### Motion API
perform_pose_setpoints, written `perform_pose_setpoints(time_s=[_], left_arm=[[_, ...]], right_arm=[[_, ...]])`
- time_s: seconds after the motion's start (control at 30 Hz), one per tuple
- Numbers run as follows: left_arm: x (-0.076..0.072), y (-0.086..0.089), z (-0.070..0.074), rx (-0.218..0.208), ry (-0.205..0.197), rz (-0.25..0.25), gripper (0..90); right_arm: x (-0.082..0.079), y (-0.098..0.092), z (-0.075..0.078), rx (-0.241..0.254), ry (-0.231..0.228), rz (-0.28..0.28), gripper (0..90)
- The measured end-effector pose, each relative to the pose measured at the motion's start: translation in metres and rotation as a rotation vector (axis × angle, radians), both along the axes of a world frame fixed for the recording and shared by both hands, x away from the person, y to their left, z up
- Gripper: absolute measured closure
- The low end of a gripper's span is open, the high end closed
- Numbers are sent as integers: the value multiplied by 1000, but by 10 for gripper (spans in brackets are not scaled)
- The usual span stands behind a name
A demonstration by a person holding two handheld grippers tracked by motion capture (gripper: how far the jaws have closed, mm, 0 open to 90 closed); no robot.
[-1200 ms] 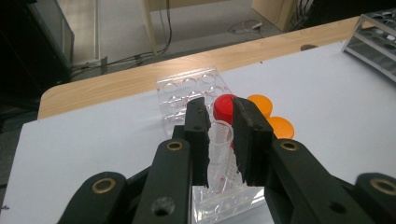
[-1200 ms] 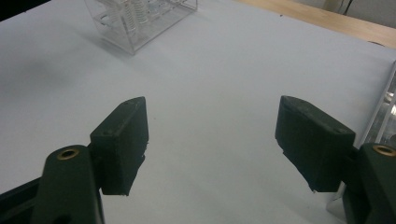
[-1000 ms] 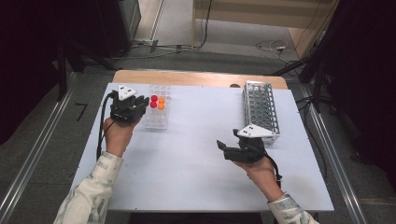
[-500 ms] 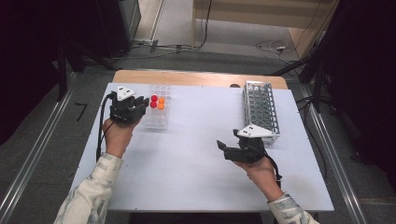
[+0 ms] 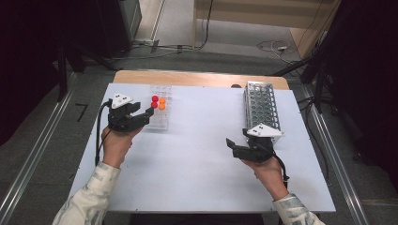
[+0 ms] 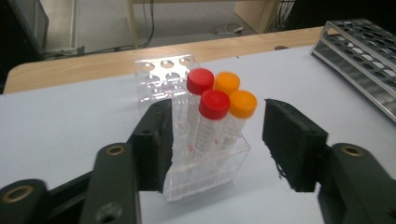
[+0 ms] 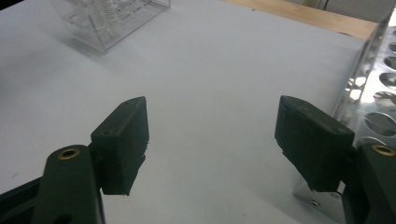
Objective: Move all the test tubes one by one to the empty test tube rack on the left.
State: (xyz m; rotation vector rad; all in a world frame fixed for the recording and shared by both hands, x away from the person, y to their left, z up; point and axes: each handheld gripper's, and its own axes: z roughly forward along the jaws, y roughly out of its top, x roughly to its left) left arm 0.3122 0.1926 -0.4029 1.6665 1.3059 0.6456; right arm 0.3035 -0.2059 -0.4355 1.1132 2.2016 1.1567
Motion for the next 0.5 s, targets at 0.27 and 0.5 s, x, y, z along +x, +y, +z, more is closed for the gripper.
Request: perform_pose_setpoints(time_s=[0.27,0.5], left_arm=[[-29,5,-18,-5,25,22,241],[-61,20,-33,22,-6,101,171]], right_arm=[[-5,-38,1,4,-31,-76,246],[-16,-83,-1,4,-51,-187,246]])
